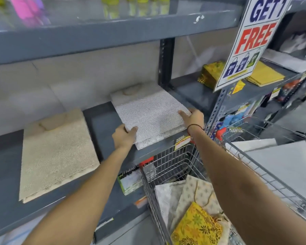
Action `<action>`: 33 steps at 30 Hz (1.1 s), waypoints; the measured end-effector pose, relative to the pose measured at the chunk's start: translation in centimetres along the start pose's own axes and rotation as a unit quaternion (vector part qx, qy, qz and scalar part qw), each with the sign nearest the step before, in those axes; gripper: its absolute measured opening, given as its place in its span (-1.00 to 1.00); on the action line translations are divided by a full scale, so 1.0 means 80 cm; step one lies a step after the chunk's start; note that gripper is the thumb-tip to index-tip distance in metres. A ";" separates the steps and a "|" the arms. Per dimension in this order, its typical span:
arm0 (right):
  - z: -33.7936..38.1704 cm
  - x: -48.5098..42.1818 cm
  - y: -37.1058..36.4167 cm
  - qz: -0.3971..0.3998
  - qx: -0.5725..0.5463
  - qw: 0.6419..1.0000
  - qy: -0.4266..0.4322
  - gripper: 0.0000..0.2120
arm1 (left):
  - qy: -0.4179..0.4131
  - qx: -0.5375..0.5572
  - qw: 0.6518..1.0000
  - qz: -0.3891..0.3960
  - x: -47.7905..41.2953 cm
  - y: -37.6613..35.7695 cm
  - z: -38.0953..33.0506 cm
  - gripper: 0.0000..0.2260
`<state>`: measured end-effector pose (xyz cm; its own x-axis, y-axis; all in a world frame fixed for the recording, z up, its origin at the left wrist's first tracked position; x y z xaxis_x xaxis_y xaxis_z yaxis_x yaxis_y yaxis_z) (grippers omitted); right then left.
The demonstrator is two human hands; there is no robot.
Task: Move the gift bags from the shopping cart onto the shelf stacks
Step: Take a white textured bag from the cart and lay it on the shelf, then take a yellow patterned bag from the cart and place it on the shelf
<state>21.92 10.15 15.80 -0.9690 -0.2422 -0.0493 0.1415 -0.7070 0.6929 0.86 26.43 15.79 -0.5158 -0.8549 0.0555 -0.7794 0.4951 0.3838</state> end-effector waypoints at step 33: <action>-0.397 0.393 -0.049 0.025 -0.017 0.889 -0.457 -0.69 | 0.132 -0.384 0.733 0.545 0.252 -0.261 0.267 -0.12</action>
<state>-2.63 -15.79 -11.32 -0.7194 0.3559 0.5965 0.1802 -0.7338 0.6551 -0.83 2.17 -10.82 -0.5178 -0.0665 0.8529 0.5277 0.7599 0.3796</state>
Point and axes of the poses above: each hand's wrist, its own x-axis away from the middle knuckle, its own y-axis out of the back of the hand, z = x × y, the point moved 3 cm from there along -x, towards the middle knuckle, and after that the axes turned 5 degrees about x, right-handed, at the moved point
